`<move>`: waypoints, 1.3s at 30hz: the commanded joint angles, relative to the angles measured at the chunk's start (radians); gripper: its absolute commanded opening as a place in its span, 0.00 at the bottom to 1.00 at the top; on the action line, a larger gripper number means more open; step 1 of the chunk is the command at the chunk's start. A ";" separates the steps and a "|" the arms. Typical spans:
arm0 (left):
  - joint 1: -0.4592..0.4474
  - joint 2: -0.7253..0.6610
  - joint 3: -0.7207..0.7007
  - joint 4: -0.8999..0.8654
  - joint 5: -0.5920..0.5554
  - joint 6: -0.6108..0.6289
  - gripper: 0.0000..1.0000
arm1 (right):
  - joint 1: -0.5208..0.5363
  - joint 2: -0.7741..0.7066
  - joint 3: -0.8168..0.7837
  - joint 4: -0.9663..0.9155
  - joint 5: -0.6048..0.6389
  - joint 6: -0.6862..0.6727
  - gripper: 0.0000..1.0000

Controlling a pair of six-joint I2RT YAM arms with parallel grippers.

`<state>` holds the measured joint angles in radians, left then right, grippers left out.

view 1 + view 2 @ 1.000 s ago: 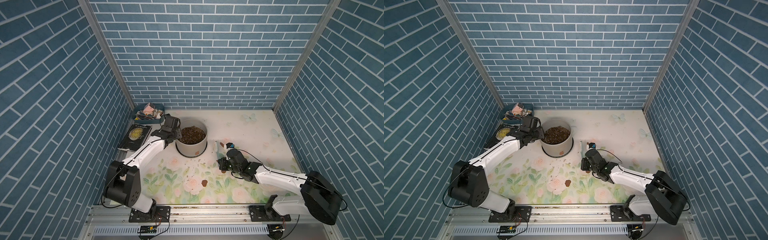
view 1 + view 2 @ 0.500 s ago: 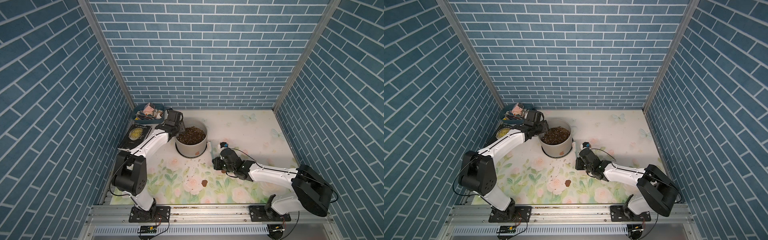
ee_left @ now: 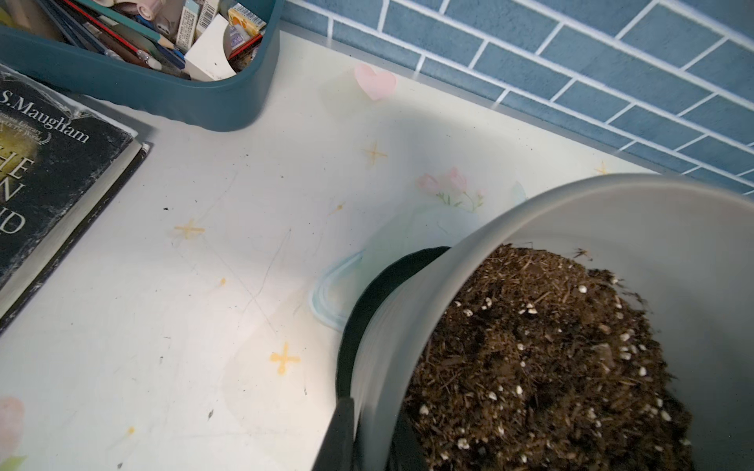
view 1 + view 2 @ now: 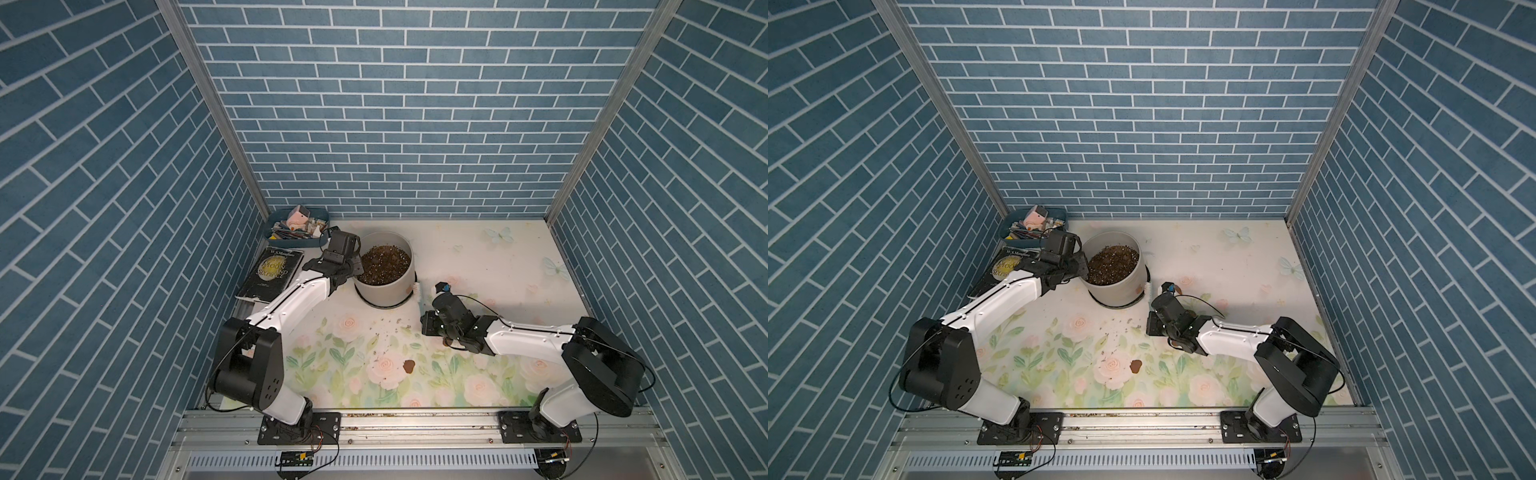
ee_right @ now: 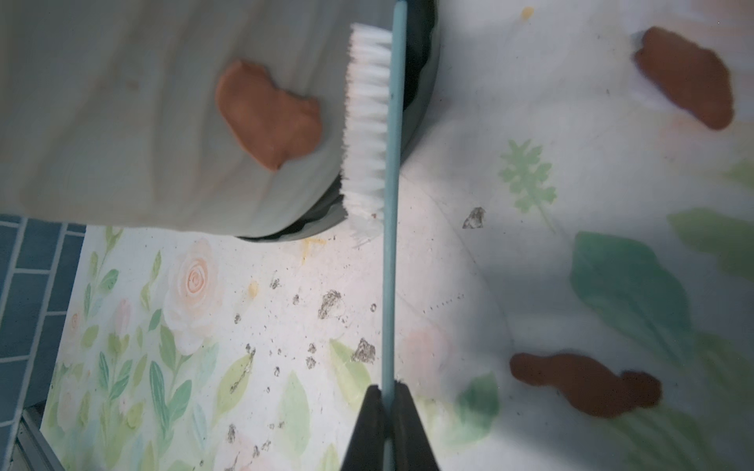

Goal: Scrub the dried mud off the ceramic pot
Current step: Rotate the pot on the tray, then brush off the soil from the pot.

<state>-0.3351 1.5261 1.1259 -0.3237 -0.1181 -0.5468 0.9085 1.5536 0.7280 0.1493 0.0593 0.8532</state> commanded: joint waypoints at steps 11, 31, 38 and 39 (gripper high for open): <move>-0.030 0.015 0.020 0.002 0.036 -0.106 0.00 | 0.110 0.085 0.120 0.037 -0.014 0.001 0.00; -0.031 0.041 0.005 0.006 -0.013 -0.099 0.00 | 0.156 -0.207 -0.100 -0.106 0.098 -0.005 0.00; -0.031 -0.016 0.030 -0.006 0.001 -0.023 0.58 | 0.036 -0.391 -0.114 -0.424 0.187 -0.020 0.00; -0.031 -0.033 0.032 0.002 0.009 -0.006 0.66 | -0.019 -0.426 -0.145 -0.417 0.139 -0.036 0.00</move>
<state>-0.3607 1.5307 1.1393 -0.3340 -0.1322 -0.5800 0.9752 1.2049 0.6216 -0.1402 0.1963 0.8627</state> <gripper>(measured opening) 0.609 0.062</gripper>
